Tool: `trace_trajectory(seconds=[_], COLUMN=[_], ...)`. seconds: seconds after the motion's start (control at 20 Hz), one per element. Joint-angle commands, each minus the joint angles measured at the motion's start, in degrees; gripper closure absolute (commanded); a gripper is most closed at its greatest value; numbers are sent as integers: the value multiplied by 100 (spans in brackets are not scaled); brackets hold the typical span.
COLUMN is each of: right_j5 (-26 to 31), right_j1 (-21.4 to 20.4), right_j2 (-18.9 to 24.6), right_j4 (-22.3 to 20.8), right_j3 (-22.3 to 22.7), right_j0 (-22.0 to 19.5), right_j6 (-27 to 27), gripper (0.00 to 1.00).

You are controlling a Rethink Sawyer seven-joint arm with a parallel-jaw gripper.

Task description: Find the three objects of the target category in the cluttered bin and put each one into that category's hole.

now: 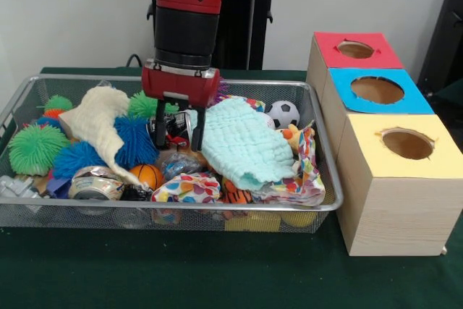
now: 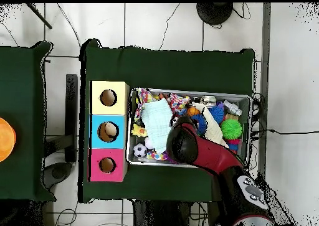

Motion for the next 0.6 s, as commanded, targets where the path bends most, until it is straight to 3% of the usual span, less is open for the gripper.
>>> trace_trajectory(seconds=[0.05,0.3,0.6], right_j5=[219,313,888], right_j1=[-34,-9,-154], right_j2=[626,623,456], right_j4=[95,143,333], right_j3=[189,71,-186], right_j0=[-108,-83,103], right_j6=[1136,1097,971], gripper=[0,0,0])
